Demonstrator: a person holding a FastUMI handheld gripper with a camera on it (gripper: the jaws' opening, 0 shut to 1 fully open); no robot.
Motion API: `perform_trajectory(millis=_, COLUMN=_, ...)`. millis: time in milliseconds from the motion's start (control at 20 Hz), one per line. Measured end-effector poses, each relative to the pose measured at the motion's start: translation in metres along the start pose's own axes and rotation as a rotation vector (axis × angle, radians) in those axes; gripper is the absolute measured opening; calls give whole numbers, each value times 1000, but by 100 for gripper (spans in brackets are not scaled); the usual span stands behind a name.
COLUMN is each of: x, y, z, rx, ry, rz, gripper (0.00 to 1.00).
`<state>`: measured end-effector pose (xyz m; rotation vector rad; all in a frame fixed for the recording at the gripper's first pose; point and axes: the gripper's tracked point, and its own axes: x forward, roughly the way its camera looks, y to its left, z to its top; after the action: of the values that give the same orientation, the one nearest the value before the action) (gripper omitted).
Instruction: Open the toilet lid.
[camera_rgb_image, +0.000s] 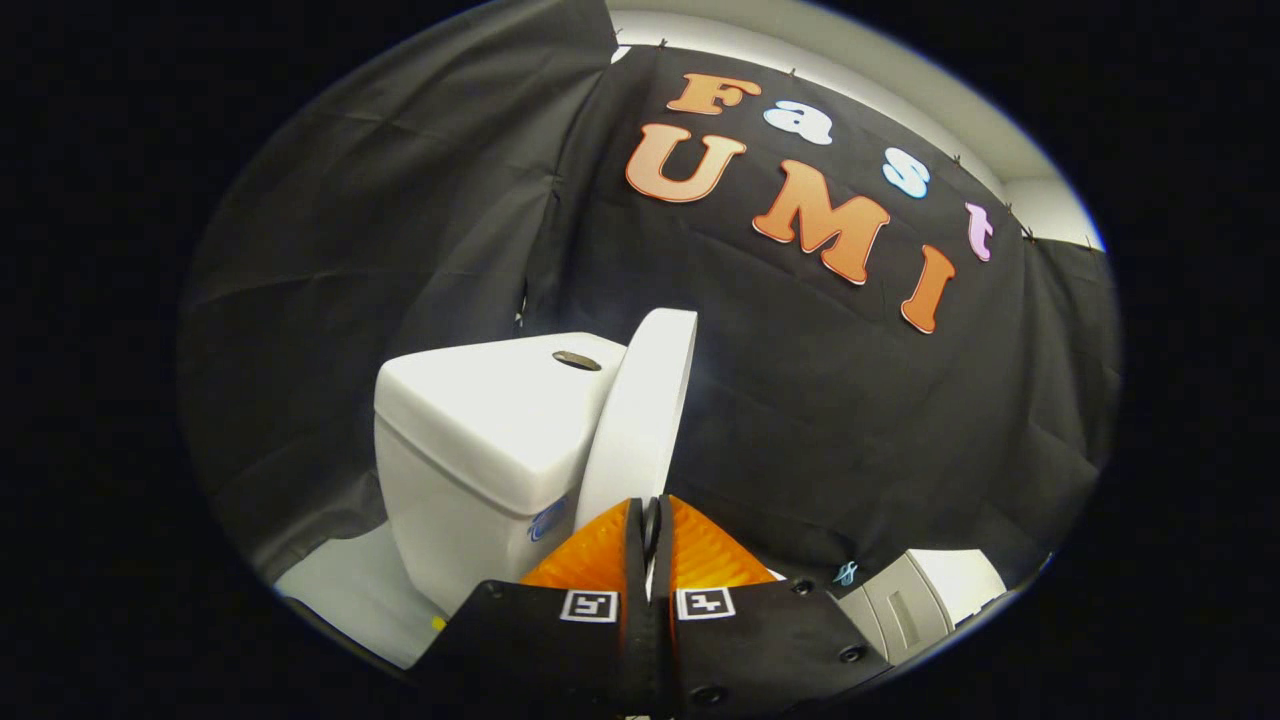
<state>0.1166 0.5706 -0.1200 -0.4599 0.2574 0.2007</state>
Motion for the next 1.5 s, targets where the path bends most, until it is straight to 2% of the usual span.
perform_trajectory(millis=300, x=-3, y=-4, z=0, rx=58, ry=17, rz=8, gripper=8)
perform_trajectory(millis=400, x=-3, y=-1, z=-2, rx=94, ry=30, rz=46, gripper=11)
perform_trajectory(millis=500, x=-5, y=2, z=-2, rx=128, ry=42, rz=82, gripper=27)
perform_trajectory(millis=750, x=-15, y=-11, z=9, rx=222, ry=-2, rz=163, gripper=92)
perform_trajectory(millis=1000, x=-24, y=-72, z=27, rx=313, ry=-85, rz=205, gripper=96)
perform_trajectory(millis=1500, x=-60, y=-292, z=29, rx=358, ry=-235, rz=94, gripper=97)
